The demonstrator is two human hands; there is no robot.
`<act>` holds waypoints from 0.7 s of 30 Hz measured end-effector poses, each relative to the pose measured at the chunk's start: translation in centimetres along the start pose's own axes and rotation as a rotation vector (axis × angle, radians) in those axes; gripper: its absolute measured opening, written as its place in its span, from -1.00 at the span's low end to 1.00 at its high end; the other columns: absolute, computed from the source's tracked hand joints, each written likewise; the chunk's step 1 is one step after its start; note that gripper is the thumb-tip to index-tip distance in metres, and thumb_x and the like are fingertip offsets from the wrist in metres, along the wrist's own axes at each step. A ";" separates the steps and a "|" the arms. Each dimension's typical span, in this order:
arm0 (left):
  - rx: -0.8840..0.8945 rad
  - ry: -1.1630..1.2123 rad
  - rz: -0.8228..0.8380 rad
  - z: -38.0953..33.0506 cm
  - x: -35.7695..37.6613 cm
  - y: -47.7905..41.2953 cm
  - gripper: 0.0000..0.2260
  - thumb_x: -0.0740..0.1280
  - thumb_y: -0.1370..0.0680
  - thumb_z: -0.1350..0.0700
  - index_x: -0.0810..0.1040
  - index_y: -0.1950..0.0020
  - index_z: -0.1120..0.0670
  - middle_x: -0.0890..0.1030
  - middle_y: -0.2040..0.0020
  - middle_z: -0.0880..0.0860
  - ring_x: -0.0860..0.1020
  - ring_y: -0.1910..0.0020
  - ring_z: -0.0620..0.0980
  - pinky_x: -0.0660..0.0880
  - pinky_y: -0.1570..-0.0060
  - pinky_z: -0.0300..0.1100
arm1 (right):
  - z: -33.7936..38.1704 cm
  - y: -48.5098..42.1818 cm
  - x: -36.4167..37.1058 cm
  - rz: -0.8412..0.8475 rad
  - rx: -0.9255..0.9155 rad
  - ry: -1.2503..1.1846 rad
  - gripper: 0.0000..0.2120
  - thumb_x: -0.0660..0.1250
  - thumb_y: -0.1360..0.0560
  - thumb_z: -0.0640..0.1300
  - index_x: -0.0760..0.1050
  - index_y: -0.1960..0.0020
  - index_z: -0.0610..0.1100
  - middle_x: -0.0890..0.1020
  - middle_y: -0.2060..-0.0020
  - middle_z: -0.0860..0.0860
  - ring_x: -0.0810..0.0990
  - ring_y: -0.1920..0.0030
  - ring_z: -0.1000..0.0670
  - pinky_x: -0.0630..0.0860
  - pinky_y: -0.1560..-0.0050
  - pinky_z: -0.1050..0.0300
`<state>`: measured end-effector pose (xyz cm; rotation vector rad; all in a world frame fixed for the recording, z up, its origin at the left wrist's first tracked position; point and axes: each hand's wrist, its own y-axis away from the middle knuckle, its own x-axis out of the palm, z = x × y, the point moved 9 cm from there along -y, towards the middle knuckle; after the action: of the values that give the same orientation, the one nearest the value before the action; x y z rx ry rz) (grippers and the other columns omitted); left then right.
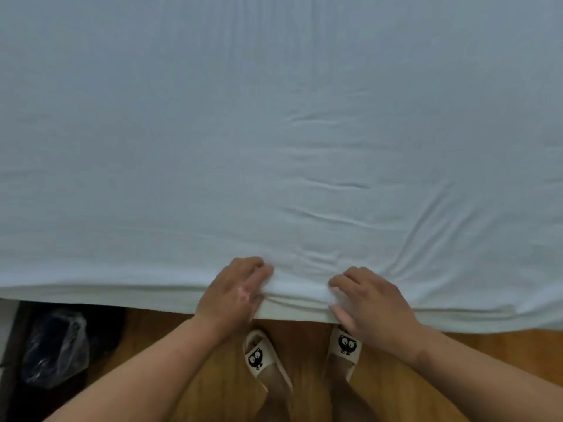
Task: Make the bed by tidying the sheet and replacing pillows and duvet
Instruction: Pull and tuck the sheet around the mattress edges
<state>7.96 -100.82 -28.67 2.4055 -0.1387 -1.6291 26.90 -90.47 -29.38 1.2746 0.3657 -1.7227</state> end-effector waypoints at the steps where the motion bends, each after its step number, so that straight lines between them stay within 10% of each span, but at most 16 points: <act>1: -0.057 -0.066 -0.024 3.0 -0.9 0.8 -0.40 0.62 -0.34 0.12 0.53 -0.35 0.08 0.56 -0.27 0.11 0.54 -0.22 0.14 0.57 -0.20 0.06 | 1.9 -0.8 0.4 -0.015 -0.044 -0.020 -0.65 0.37 -0.43 0.14 0.53 -0.18 0.07 0.58 0.00 0.14 0.55 0.04 0.06 0.56 0.06 0.15; 4: -0.104 -0.195 -0.006 8.3 -2.1 1.8 -0.45 0.59 -0.38 0.10 0.56 -0.34 0.15 0.58 -0.26 0.16 0.57 -0.21 0.21 0.58 -0.17 0.13 | 7.5 -4.4 2.2 -0.075 -0.115 -0.054 -0.52 0.47 -0.37 0.08 0.53 -0.26 0.01 0.59 -0.09 0.08 0.55 -0.03 -0.01 0.56 -0.01 0.07; 10: -0.005 -0.194 -0.043 8.4 -1.8 -0.2 -0.93 0.44 -0.45 0.24 0.61 0.15 0.08 0.55 0.26 0.02 0.53 0.31 0.09 0.45 0.45 -0.14 | 10.4 -8.6 4.5 -0.143 -0.022 0.102 -0.87 0.49 -0.34 -0.18 0.58 0.17 -0.01 0.54 0.30 0.07 0.49 0.30 -0.02 0.36 0.38 0.13; 21: -0.095 -0.026 0.274 8.6 0.3 1.4 -0.83 0.25 -0.64 0.00 0.61 -0.12 -0.03 0.65 -0.06 -0.02 0.57 -0.04 0.06 0.46 -0.02 -0.10 | 10.0 -6.2 4.3 0.005 0.009 -0.082 -0.75 0.27 -0.58 0.14 0.66 0.01 0.04 0.70 0.14 0.14 0.63 0.11 0.08 0.53 0.11 0.10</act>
<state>0.20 -103.39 -31.68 2.1842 -0.3690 -1.5061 15.89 -96.34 -30.63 1.2062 0.3068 -1.7686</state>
